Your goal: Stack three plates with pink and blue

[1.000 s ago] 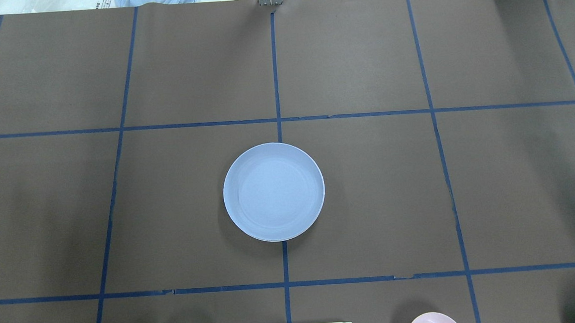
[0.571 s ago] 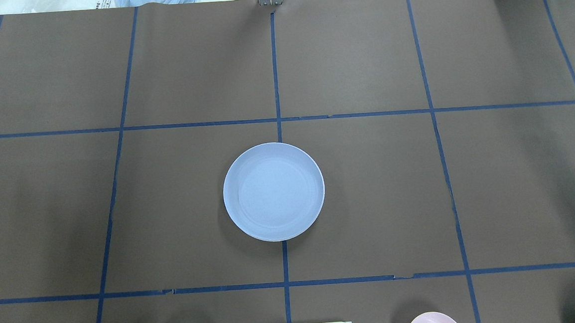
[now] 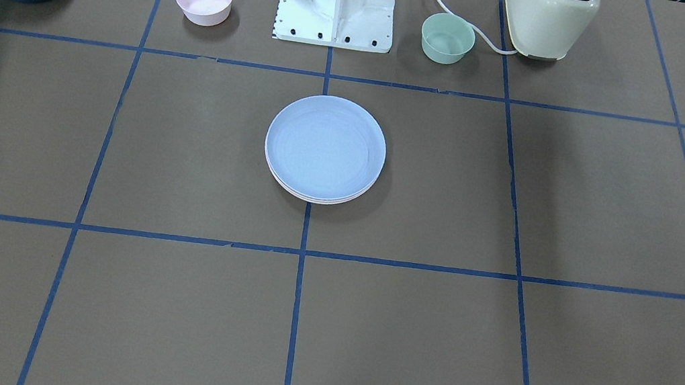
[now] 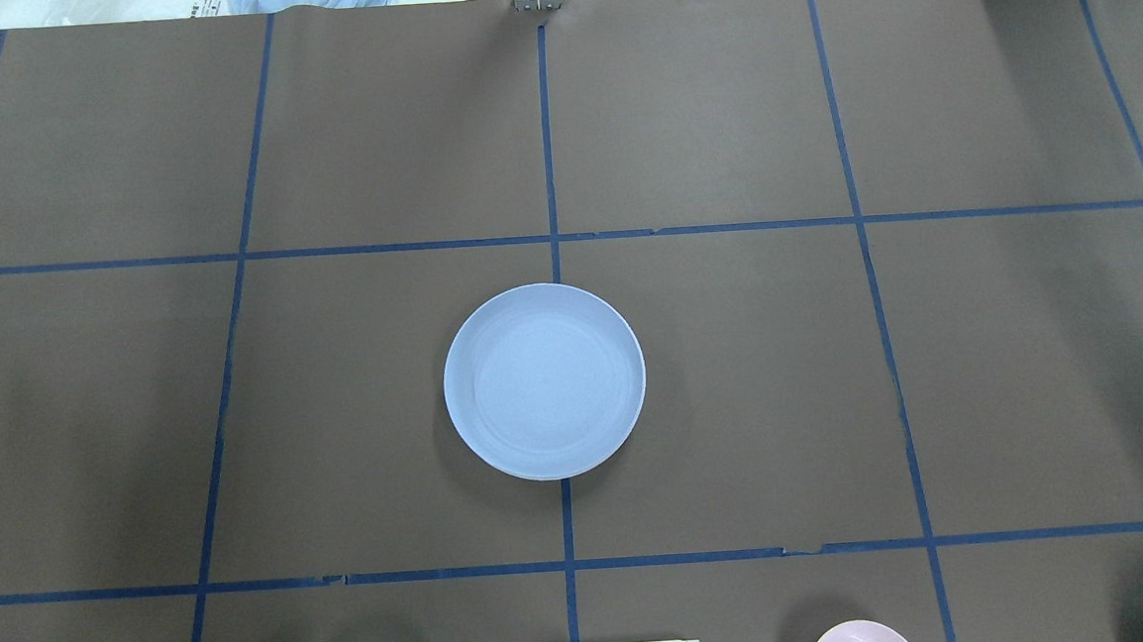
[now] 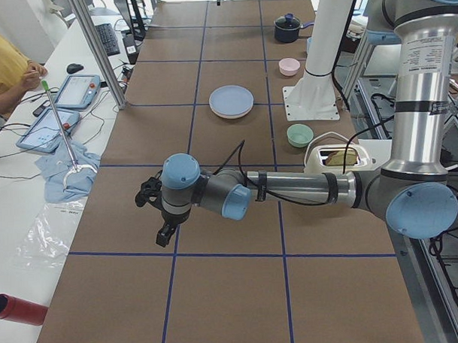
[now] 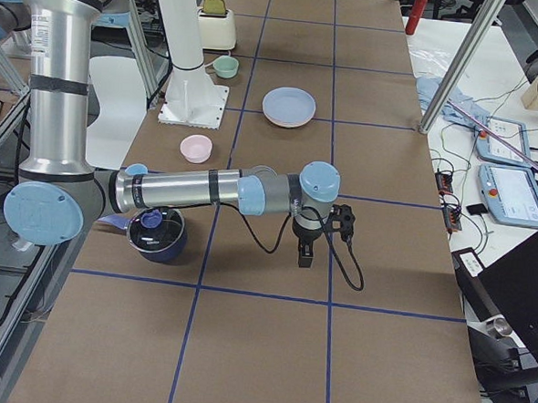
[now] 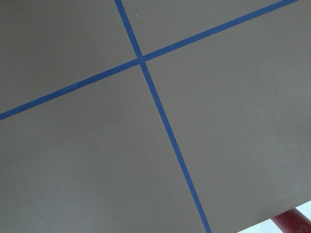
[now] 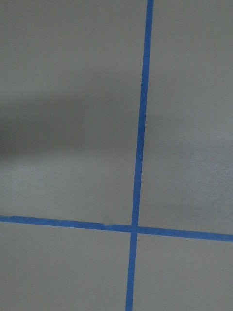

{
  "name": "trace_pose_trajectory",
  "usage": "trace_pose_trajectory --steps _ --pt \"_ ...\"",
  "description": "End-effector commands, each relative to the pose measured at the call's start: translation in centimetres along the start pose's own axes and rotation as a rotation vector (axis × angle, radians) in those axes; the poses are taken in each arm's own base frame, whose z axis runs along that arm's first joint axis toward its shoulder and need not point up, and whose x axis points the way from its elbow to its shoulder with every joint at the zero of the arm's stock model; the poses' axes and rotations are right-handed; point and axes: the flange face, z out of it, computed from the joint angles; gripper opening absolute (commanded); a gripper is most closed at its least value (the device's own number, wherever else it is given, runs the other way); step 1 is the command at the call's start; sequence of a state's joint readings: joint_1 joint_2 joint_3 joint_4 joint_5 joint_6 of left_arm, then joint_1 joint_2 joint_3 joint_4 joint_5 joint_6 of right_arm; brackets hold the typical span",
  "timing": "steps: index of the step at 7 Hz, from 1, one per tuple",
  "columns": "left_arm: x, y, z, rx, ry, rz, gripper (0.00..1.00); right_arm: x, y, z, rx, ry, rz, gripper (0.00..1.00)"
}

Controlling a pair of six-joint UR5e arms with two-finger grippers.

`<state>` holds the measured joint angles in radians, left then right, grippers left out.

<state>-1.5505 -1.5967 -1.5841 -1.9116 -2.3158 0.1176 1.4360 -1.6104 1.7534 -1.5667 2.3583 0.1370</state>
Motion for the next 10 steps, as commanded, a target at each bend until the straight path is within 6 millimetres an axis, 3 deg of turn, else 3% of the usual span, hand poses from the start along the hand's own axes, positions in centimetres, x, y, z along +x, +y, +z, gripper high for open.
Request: trace_pose_trajectory --steps 1,2,4,10 --pt "0.1 -0.2 0.0 0.021 -0.003 0.021 0.99 -0.1 -0.6 0.4 -0.005 0.003 -0.001 1.00" --pt "1.0 -0.5 -1.3 0.041 -0.008 0.032 0.99 -0.5 -1.1 0.1 0.003 0.004 -0.007 1.00" --pt "1.0 -0.1 -1.3 0.038 -0.008 0.029 0.99 -1.2 -2.3 -0.7 0.010 -0.052 -0.003 1.00" --pt "0.9 -0.1 -1.3 0.041 -0.007 0.033 0.99 0.7 -0.6 0.6 -0.015 -0.038 0.025 1.00"
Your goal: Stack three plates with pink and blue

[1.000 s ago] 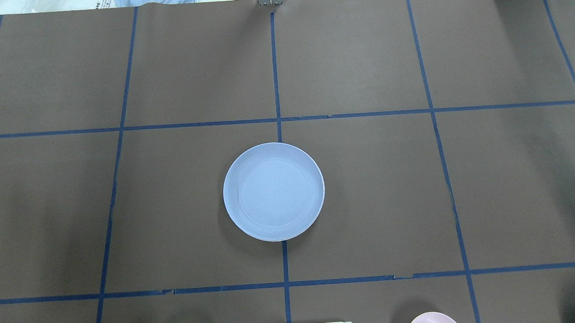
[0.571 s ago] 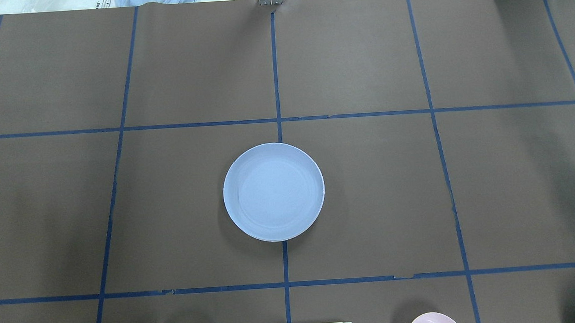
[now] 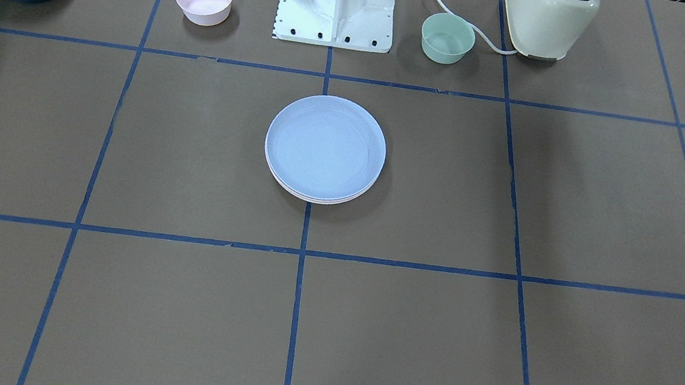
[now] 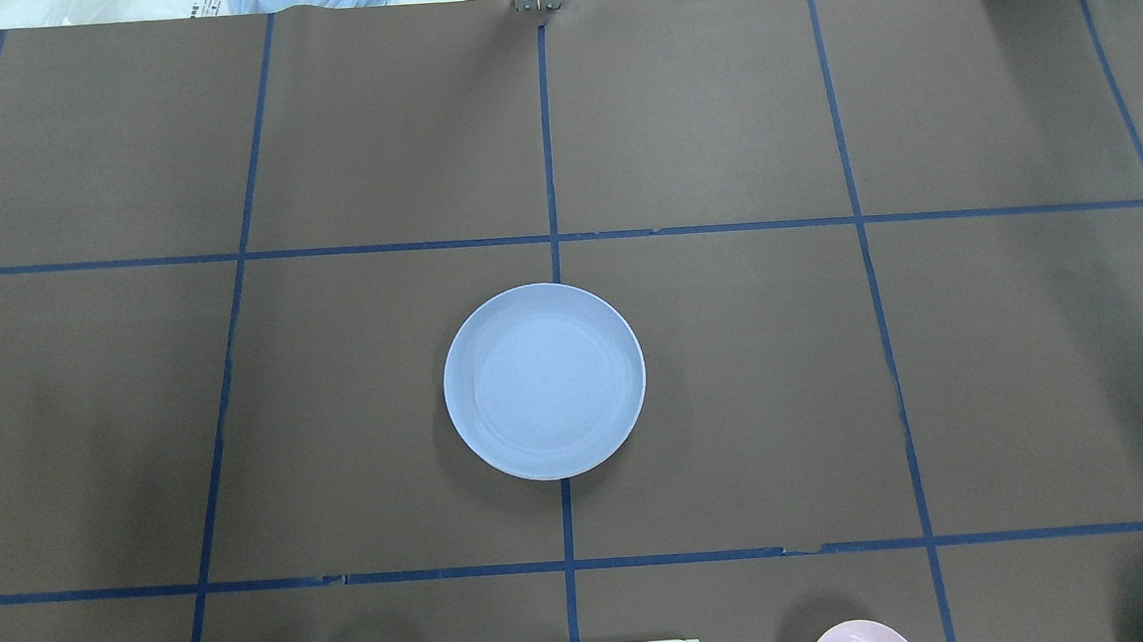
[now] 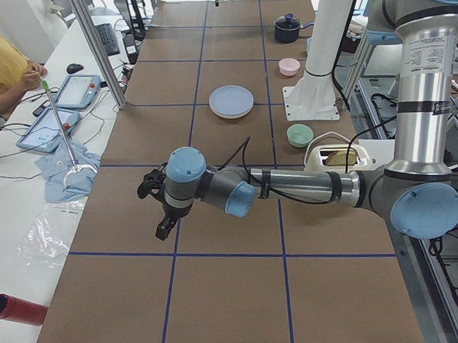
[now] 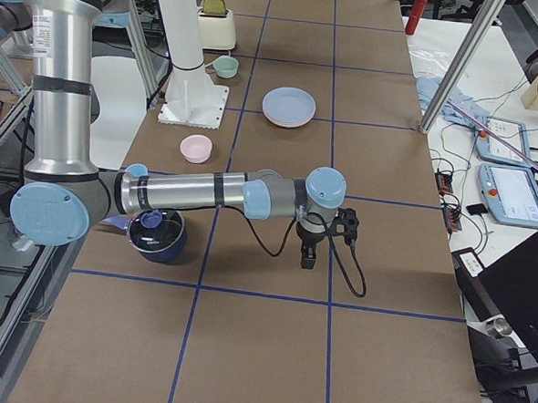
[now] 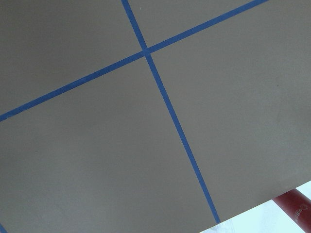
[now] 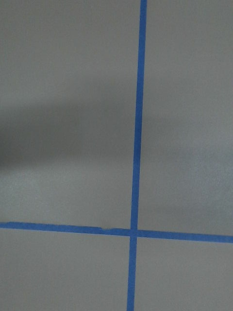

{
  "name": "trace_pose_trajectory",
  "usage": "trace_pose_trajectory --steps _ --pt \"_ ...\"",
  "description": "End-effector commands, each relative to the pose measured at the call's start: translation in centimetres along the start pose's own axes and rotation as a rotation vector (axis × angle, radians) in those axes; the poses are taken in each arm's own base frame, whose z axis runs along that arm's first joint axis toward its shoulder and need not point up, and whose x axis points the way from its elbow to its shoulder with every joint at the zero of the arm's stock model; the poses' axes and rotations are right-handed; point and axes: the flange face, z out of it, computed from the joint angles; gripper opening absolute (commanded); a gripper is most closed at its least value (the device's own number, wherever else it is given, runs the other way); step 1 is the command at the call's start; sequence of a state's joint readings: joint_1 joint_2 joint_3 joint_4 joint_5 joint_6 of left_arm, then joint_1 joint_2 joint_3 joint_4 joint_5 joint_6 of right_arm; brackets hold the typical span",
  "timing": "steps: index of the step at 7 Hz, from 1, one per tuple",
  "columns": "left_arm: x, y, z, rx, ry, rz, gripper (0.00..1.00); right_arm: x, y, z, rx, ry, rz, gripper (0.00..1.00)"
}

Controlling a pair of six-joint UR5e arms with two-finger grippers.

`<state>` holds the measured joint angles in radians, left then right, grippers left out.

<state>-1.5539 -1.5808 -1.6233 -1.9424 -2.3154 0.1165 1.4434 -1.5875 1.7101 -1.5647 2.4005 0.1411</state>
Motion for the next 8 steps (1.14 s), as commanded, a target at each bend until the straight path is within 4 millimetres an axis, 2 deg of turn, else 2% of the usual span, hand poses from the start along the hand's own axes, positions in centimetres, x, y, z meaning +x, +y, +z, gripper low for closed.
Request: trace_pose_trajectory --steps 1,8 --pt "0.1 -0.1 -0.1 0.003 -0.001 0.003 0.99 0.1 0.2 0.0 -0.001 0.002 0.003 1.00" --pt "1.3 -1.7 -1.8 0.041 -0.006 0.033 0.99 -0.5 -0.1 -0.5 0.010 0.000 -0.007 1.00"
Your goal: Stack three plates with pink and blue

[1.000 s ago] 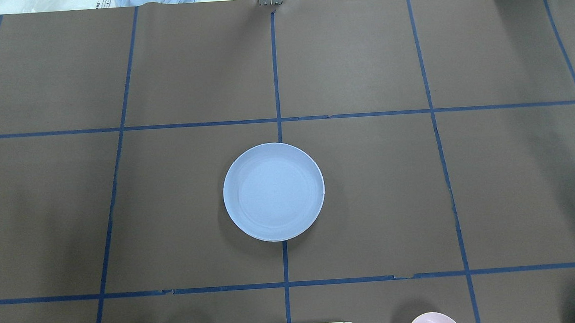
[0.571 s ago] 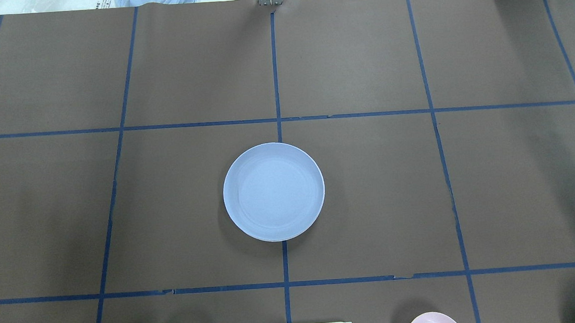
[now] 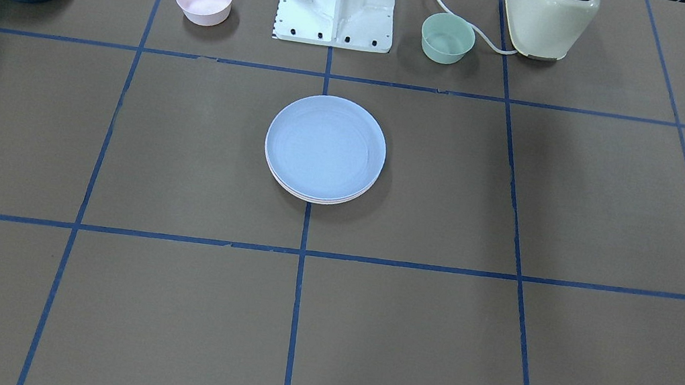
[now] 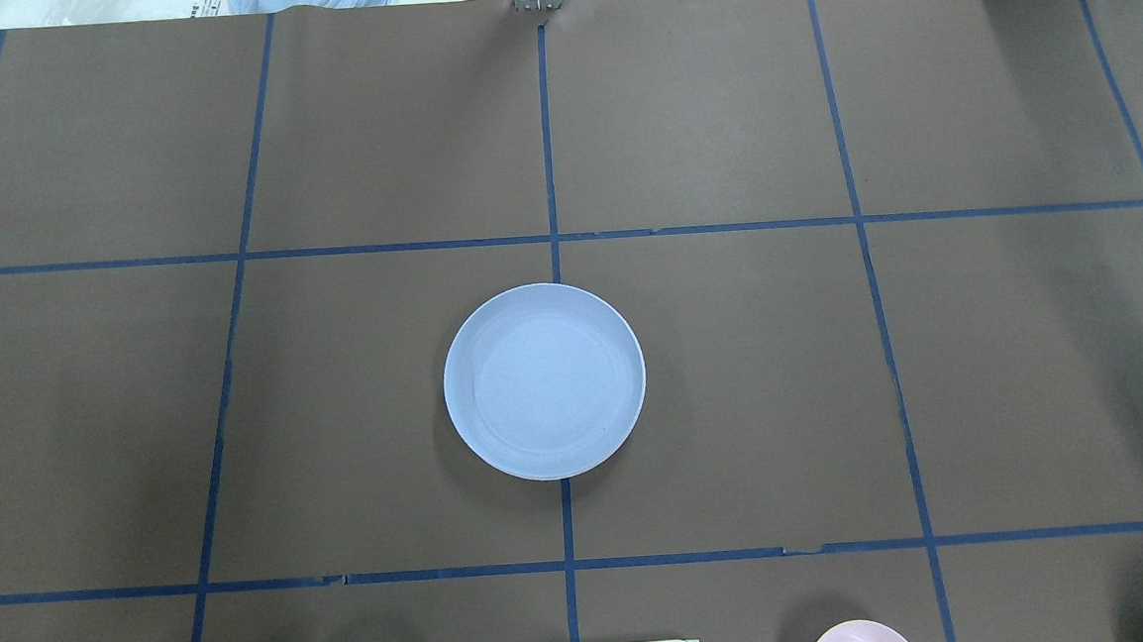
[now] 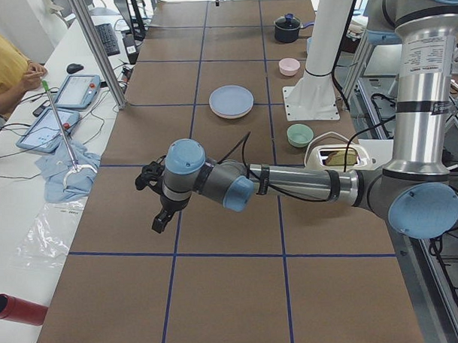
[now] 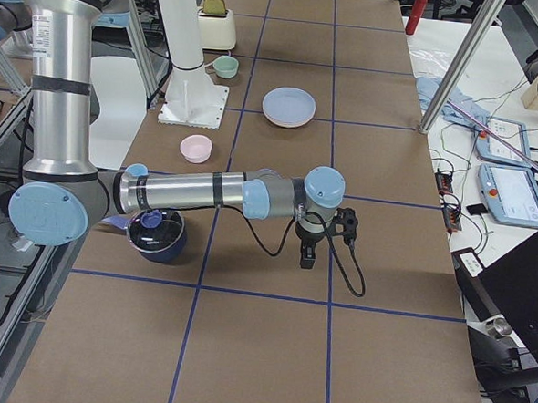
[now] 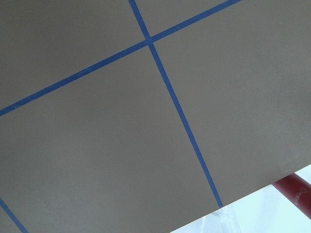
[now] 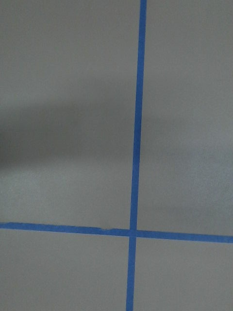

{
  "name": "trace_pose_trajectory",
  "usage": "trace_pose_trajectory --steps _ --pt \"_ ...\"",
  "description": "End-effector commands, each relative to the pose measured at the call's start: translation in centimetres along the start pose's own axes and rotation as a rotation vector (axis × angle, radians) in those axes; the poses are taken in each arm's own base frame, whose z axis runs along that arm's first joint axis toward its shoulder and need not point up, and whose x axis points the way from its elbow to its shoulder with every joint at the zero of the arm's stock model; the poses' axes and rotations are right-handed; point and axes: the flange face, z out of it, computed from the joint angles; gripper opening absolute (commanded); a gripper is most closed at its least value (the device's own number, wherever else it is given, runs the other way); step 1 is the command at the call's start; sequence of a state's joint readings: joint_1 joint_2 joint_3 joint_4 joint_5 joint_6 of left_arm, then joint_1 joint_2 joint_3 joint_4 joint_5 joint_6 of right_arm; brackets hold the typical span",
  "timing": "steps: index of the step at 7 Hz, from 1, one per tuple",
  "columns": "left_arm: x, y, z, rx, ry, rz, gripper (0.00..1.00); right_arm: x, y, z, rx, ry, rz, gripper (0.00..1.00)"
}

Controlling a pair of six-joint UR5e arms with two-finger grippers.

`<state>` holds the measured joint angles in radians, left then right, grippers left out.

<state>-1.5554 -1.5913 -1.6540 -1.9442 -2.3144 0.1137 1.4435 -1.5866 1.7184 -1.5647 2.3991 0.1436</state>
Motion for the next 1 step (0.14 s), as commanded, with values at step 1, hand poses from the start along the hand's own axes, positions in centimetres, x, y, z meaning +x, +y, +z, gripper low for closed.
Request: trace_pose_trajectory --steps 1 --pt "0.40 -0.42 -0.53 0.011 -0.005 0.010 0.99 -0.29 -0.10 -0.25 0.005 -0.001 -0.005 1.00"
